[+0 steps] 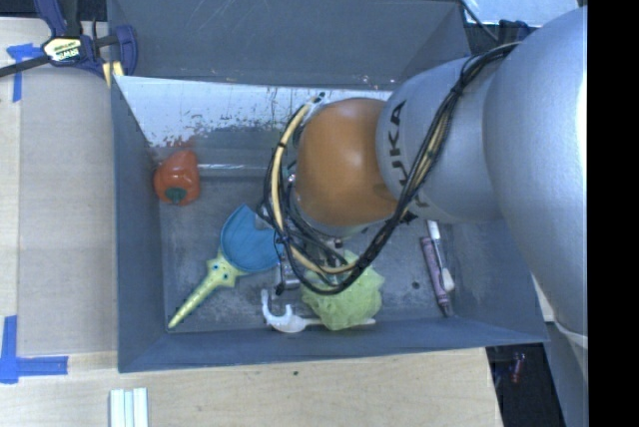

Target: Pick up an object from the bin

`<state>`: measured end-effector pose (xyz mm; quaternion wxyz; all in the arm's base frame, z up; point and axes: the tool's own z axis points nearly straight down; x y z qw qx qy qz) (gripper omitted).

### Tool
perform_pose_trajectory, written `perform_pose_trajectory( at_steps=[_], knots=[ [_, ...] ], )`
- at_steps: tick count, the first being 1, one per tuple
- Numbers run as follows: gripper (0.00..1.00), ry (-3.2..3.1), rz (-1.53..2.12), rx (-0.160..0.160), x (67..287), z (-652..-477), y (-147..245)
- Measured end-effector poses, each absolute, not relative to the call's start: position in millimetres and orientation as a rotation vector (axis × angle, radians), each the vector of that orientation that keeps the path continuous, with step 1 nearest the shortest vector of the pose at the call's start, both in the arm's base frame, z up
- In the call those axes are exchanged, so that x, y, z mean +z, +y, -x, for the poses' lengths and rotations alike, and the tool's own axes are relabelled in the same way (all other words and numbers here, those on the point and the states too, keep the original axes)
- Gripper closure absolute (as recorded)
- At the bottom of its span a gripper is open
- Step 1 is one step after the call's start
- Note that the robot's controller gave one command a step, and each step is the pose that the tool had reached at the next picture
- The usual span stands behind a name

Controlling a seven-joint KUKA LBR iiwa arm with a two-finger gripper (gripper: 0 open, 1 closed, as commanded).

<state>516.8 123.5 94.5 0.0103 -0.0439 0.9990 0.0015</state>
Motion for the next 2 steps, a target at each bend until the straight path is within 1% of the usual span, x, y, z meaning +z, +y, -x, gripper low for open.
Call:
perform_pose_trajectory(
  at_steps=[1, 2],
  knots=[
    [1.00, 3.126, 0.055, 0.002, 71.2, -513.6, 139.9],
    [1.00, 3.126, 0.051, 0.003, 71.1, -514.3, 139.6]
  ],
)
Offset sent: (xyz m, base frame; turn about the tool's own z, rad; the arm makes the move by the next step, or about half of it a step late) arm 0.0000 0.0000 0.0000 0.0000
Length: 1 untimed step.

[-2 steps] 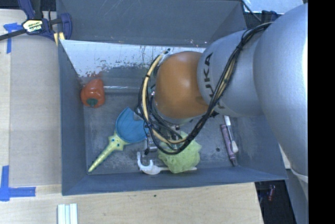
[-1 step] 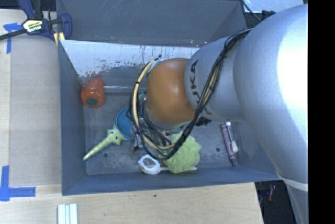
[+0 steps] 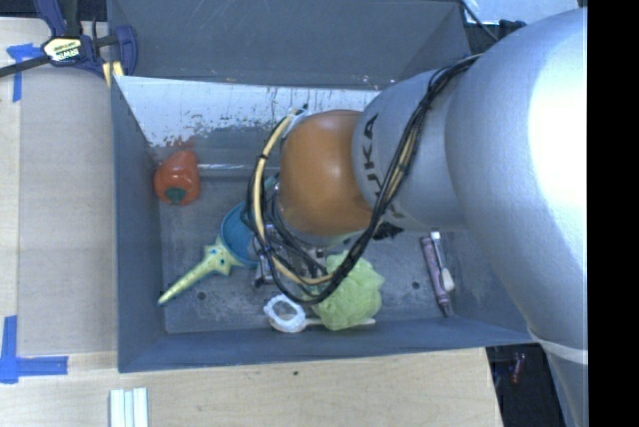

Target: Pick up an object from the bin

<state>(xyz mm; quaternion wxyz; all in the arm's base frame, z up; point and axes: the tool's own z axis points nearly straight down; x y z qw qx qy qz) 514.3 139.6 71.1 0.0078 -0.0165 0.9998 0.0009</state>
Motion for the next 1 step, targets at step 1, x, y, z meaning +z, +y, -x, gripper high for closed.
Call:
perform_pose_trajectory(
  at_steps=[1],
  knots=[
    [1.00, 3.124, 0.026, 0.006, 71.3, -522.2, 135.7]
  ],
)
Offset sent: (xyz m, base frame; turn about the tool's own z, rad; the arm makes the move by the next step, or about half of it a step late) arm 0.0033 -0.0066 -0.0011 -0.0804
